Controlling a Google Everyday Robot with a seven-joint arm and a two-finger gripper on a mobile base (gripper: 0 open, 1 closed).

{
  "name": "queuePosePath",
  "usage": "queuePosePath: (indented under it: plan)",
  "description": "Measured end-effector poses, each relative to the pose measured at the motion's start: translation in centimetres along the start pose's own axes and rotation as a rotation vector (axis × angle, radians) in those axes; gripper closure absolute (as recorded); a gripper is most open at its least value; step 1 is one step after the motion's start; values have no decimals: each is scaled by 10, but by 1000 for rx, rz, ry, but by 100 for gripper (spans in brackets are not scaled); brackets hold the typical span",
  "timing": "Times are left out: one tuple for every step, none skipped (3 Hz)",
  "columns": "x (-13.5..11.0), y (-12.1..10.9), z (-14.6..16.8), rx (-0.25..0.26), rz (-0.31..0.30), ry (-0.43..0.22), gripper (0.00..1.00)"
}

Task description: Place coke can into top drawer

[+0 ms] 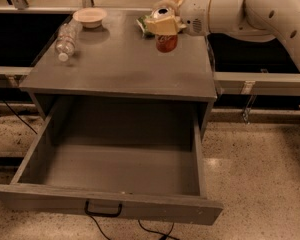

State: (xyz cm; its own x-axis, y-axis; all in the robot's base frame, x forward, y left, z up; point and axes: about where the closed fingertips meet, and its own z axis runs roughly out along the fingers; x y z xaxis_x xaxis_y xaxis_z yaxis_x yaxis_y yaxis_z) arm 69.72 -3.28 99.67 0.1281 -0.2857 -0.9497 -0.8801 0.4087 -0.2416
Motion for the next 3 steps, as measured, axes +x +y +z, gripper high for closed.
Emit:
queuePosePath:
  plan:
    - [-3,25,-14,-74,53,7,100]
    - [-9,52,-40,-138,100,14,100]
    - [-12,77,-71,-187,131,26,100]
